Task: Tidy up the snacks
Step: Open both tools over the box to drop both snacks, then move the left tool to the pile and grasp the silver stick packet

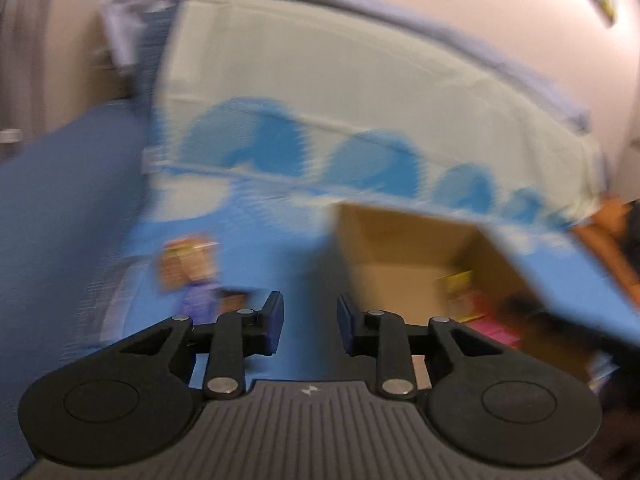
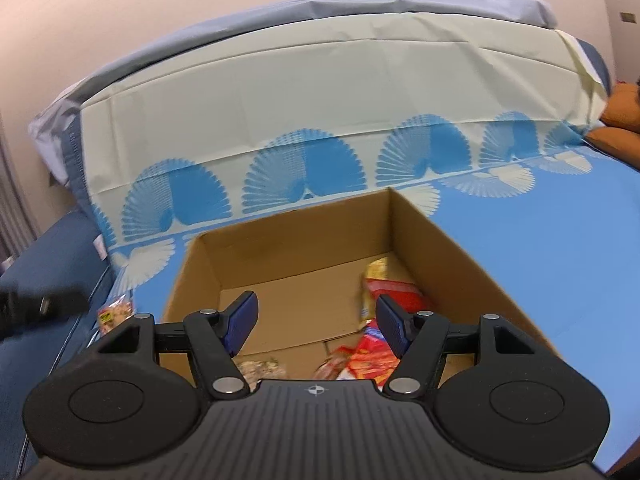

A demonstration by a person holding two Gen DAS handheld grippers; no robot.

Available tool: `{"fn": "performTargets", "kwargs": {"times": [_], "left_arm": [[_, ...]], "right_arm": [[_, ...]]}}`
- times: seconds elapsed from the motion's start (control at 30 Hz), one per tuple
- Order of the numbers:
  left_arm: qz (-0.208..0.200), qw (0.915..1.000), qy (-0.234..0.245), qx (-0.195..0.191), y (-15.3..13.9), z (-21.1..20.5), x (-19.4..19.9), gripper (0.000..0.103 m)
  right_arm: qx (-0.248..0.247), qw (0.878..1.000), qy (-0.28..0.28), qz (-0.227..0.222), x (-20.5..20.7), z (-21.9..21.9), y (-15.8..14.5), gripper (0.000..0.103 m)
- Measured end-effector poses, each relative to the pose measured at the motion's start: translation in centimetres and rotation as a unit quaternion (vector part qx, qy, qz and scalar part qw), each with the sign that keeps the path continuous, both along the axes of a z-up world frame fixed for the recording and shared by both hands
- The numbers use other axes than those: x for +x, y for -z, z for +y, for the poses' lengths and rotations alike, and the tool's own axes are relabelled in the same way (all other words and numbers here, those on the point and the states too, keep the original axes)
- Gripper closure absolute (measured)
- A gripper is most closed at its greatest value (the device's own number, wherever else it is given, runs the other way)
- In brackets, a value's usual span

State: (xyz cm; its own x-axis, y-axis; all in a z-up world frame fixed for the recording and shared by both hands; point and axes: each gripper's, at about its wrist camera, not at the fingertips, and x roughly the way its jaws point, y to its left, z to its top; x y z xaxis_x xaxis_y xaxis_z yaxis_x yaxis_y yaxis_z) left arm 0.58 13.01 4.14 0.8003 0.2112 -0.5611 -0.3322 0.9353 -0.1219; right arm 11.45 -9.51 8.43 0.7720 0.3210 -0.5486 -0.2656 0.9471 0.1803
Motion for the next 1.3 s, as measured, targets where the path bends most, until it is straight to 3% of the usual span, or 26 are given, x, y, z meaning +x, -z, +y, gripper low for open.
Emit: {"fn": "performTargets", "kwargs": {"times": [0.07,0.23,0.47,0.57,0.7,0.77,0.8,0.87,1.07,1.17,1.3], "left_arm": [[0.029,0.9980,-0.036,0.044,1.7,2.1,-1.0,0.080],[0.098,0.9849,-0.098,0.104,5.5,7.2,-1.1,0.085],[0.151,0.9647,-0.103,0.190,9.8,10.0,3.3,0.084],[0.171,0.9534,-0.104,0.225,11.6,10.4,5.6,0.080],[0.217,0.9400,-0.104,0.242,14.2,11.4,8.0,0.078],[0.218,0.9357,-0.107,0.256,14.7,11.5,8.3,0.084],[0.220,0.9369,-0.102,0.252,14.8,11.7,8.4,0.094],[0.219,0.9394,-0.103,0.243,14.5,11.9,8.3,0.097],[0.178,0.9639,-0.110,0.165,11.6,11.1,4.7,0.100],[0.152,0.9795,-0.105,0.081,9.9,10.5,0.8,0.100],[0.135,0.9869,-0.084,-0.029,10.0,9.9,-3.9,0.096]], "right_arm": [[0.000,1.000,-0.017,-0.002,-0.4,0.7,0.0,0.037],[0.028,0.995,-0.089,-0.017,-2.1,3.0,-0.3,0.060],[0.035,0.978,-0.202,-0.042,-4.8,7.1,-0.5,0.060],[0.027,0.975,-0.219,-0.037,-5.0,8.2,-0.3,0.060],[0.021,0.971,-0.235,-0.031,-5.2,9.1,0.2,0.060],[0.016,0.970,-0.240,-0.028,-5.2,9.5,0.4,0.060],[0.015,0.970,-0.241,-0.025,-5.2,9.7,0.7,0.060],[0.017,0.969,-0.244,-0.021,-5.0,9.9,0.9,0.060],[0.003,0.965,-0.262,-0.022,-5.4,11.6,1.4,0.060],[-0.017,0.965,-0.259,-0.021,-5.7,12.9,1.7,0.060],[-0.053,0.973,-0.223,-0.004,-5.4,16.2,2.4,0.060]]}}
